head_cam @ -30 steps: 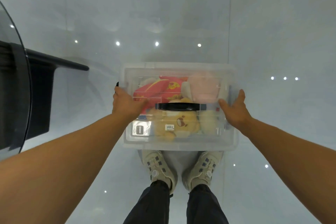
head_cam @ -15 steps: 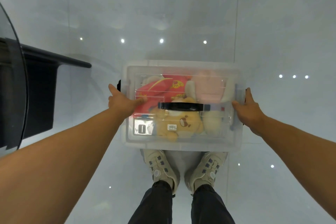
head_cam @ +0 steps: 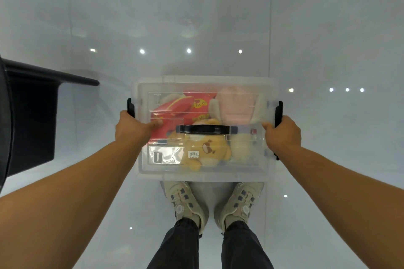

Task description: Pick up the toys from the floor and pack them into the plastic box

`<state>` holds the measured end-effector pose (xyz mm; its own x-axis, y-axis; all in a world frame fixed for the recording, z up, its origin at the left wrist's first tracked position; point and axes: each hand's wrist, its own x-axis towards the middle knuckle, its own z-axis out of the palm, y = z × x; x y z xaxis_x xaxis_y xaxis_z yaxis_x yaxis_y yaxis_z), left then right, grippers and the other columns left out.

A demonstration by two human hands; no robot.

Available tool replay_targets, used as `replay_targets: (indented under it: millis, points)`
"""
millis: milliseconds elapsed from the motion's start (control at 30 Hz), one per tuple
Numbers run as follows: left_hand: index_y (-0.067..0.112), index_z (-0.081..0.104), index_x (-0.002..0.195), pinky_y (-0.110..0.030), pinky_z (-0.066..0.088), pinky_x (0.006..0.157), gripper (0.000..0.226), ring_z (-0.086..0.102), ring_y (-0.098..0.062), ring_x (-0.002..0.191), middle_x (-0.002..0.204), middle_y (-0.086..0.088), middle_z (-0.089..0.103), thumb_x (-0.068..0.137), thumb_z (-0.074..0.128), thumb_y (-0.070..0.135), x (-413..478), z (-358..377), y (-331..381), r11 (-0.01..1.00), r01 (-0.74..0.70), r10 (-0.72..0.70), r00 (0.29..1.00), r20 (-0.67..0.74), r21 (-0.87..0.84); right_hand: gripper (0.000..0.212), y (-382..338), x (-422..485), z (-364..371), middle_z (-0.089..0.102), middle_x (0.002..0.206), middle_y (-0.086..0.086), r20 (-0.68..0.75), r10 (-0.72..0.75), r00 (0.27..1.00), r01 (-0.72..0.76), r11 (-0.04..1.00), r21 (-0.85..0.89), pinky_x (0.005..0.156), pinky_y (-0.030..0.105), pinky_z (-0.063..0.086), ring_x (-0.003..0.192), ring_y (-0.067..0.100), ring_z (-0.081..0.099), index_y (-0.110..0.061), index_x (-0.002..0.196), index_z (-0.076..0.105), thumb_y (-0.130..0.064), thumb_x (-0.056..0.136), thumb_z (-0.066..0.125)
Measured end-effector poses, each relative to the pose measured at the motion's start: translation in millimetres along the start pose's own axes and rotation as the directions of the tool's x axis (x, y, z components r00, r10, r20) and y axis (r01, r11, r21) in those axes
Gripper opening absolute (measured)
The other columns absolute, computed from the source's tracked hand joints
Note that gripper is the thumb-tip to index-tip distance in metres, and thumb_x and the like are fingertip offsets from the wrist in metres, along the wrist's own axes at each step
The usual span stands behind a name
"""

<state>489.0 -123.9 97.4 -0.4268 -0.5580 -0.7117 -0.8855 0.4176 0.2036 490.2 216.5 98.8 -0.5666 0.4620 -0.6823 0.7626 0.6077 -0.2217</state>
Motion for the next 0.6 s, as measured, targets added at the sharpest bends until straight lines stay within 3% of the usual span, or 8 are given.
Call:
replay_targets:
  millis: [133,267,467,600]
  points:
    - [0.014,0.040,0.128,-0.049,0.051,0.084,0.089,0.060,-0.037,0.101,0.118,-0.012,0.059,0.062,0.083,0.055,0,2,-1,0.998,-0.005,0.007,0.999,-0.034,0.057,0.033,-3,0,3,0.062,0.107,0.017,-0.023,0.021,0.999,-0.022,1.000,-0.009,0.074,0.039,0.048,0.095,0.035,0.060,-0.004,0.111,0.053,-0.030,0.092,0.061]
    - [0.010,0.031,0.137,-0.050,0.049,0.089,0.094,0.056,-0.042,0.113,0.129,-0.017,0.053,0.069,0.081,0.050,-3,-2,2,0.997,-0.007,0.005,1.000,0.026,0.078,0.030,-4,-1,4,0.061,0.107,0.017,0.003,0.020,1.000,-0.020,0.999,0.040,0.070,0.036,0.044,0.085,0.029,0.054,-0.004,0.112,0.051,-0.025,0.093,0.059]
    - [0.011,0.024,0.140,-0.050,0.051,0.089,0.103,0.055,-0.041,0.114,0.132,-0.019,0.050,0.066,0.082,0.054,-7,-17,12,0.985,-0.040,0.028,0.997,0.076,0.171,0.052,-13,-6,-1,0.051,0.127,0.024,0.103,0.041,0.994,-0.041,0.999,0.002,0.073,0.037,0.042,0.108,0.039,0.055,0.000,0.138,0.025,-0.013,0.094,0.050]
    - [0.010,0.021,0.143,-0.044,0.050,0.083,0.101,0.055,-0.041,0.115,0.136,-0.021,0.047,0.073,0.079,0.053,-25,-34,24,0.979,-0.076,0.060,0.994,0.087,0.188,0.052,-15,-22,-27,0.052,0.123,0.023,0.057,-0.031,0.998,0.032,0.999,-0.021,0.073,0.038,0.045,0.105,0.039,0.056,-0.004,0.137,0.029,-0.014,0.091,0.051]
